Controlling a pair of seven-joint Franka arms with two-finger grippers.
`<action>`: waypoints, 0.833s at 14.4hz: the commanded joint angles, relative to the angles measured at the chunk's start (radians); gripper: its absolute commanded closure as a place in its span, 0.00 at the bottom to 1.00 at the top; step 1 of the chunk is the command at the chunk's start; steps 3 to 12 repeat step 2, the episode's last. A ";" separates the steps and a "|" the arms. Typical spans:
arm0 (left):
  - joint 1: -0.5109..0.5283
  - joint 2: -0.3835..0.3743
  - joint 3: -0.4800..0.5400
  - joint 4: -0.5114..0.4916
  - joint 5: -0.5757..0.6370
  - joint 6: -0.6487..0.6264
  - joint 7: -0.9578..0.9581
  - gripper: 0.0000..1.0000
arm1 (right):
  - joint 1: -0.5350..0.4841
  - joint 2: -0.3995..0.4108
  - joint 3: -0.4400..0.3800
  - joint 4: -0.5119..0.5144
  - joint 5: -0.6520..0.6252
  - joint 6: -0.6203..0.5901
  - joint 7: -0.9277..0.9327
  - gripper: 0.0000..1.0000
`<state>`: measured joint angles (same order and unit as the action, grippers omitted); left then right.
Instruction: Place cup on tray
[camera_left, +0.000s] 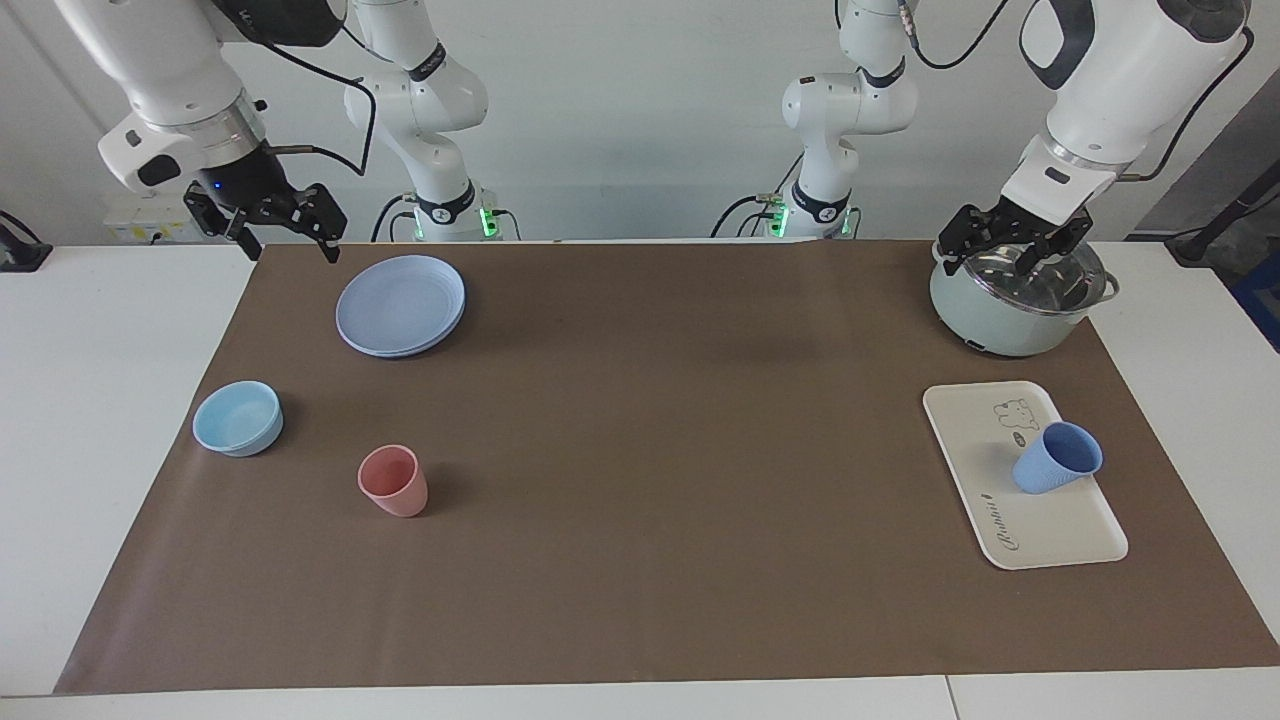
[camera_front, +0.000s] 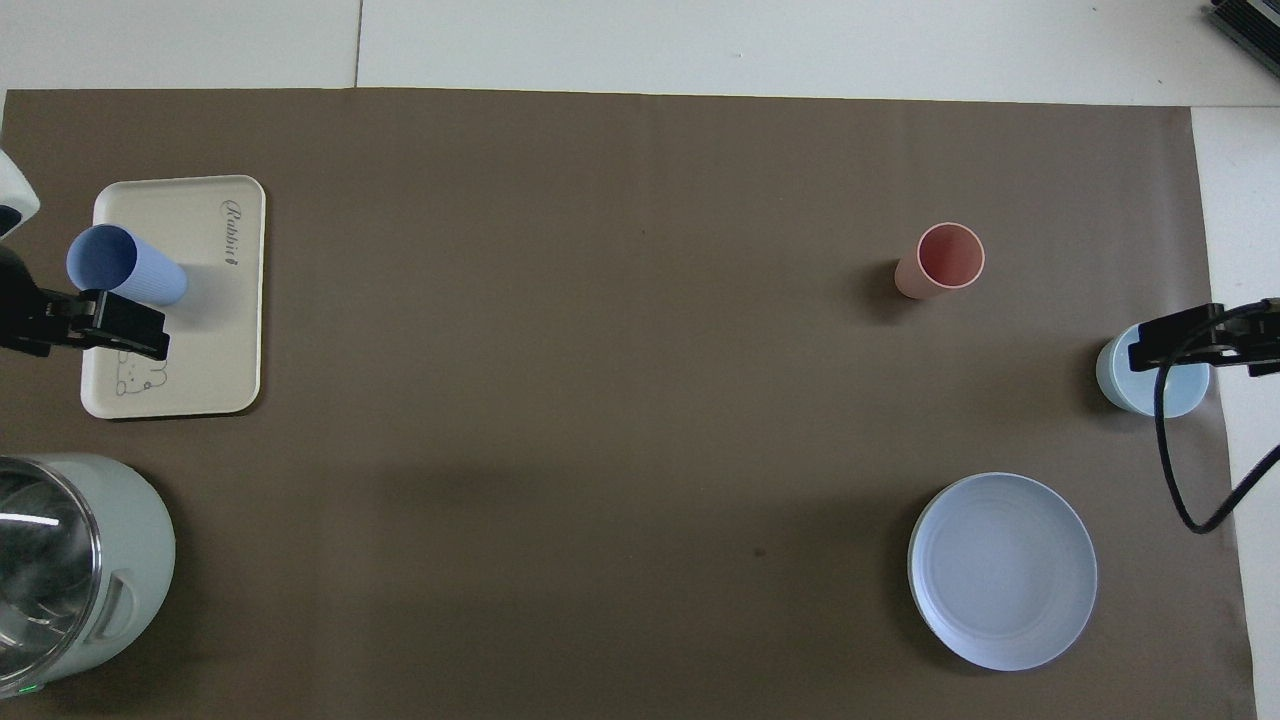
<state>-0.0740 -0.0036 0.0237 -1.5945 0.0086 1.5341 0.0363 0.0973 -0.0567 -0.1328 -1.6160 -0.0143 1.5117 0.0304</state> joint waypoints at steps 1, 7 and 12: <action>0.025 -0.036 0.004 -0.053 0.013 0.055 -0.001 0.00 | -0.005 0.001 0.004 0.004 -0.009 -0.011 0.013 0.00; 0.025 -0.038 0.004 -0.051 0.013 0.054 -0.001 0.00 | -0.005 0.001 0.004 0.004 -0.010 -0.011 0.013 0.00; 0.025 -0.038 0.004 -0.051 0.013 0.054 -0.001 0.00 | -0.005 0.001 0.004 0.004 -0.010 -0.011 0.013 0.00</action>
